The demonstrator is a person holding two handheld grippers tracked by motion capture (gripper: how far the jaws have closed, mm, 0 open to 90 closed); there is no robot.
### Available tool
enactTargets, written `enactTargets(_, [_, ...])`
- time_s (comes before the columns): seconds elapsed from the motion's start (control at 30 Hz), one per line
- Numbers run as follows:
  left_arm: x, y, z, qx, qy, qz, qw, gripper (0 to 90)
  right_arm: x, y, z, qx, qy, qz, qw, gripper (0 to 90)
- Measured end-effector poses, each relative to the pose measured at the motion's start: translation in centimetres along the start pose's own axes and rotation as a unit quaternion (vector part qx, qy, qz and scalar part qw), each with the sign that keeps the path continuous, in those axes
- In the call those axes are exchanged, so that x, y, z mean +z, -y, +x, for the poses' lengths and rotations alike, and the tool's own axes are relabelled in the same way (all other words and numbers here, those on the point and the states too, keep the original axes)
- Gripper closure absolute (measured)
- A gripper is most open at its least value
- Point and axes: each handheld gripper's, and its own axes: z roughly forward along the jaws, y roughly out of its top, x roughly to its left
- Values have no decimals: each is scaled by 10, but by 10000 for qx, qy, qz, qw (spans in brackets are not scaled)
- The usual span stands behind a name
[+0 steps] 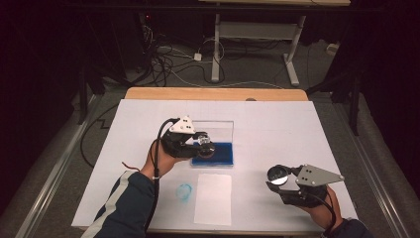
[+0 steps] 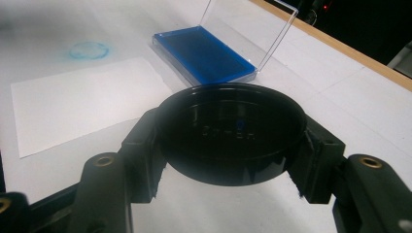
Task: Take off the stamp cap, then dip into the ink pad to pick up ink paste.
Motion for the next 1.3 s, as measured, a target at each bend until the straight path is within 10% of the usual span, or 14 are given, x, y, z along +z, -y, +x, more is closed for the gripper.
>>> enactTargets(1.3, [51, 4, 14, -214, 116, 449, 9987, 541, 6, 3, -1, -10, -113, 245, 9996, 390])
